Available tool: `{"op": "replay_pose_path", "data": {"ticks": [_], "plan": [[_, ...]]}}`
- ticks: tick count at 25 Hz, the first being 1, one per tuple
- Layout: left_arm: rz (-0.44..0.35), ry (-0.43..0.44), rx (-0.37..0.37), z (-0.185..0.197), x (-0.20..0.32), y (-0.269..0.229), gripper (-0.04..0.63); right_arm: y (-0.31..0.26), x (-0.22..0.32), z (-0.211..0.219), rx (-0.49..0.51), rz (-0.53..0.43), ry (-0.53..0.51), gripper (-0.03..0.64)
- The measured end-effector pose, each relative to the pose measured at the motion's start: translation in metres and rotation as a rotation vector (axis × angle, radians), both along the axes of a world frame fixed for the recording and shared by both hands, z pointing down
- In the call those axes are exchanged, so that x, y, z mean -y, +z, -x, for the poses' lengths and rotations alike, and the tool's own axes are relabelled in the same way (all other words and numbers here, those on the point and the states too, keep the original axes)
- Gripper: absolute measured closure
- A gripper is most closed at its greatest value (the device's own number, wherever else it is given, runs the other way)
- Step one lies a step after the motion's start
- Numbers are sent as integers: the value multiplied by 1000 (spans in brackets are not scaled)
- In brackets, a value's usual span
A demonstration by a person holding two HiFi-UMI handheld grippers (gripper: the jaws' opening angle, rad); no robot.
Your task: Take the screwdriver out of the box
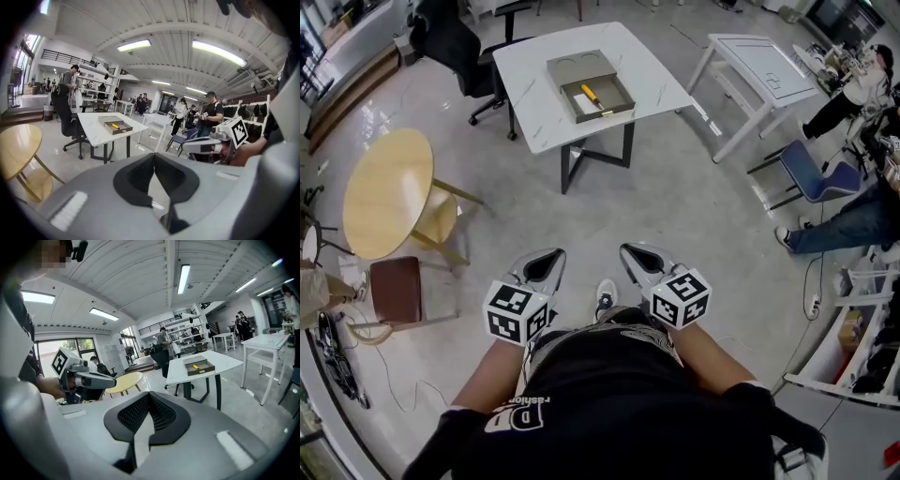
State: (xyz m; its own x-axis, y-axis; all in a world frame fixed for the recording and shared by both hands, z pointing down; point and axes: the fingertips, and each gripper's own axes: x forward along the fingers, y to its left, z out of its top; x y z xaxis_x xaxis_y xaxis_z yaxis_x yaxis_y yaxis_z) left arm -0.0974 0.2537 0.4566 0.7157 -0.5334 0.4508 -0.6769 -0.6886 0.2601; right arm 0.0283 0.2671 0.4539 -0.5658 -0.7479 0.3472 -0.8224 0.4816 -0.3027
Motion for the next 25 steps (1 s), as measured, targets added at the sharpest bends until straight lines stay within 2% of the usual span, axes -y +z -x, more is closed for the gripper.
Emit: {"op": "replay_pose_path", "data": {"ticks": [8,15,25], "plan": [[-11,-26,12,-27,49,-5,536,-1,52,-22,24,-5,-45,615],[9,-60,31,-46,74,3,537,0,80,-46,37,-7,-64,615],[-1,-50,41,-90,99,1,536,2,103,-76,43,-14,-89,615]]}}
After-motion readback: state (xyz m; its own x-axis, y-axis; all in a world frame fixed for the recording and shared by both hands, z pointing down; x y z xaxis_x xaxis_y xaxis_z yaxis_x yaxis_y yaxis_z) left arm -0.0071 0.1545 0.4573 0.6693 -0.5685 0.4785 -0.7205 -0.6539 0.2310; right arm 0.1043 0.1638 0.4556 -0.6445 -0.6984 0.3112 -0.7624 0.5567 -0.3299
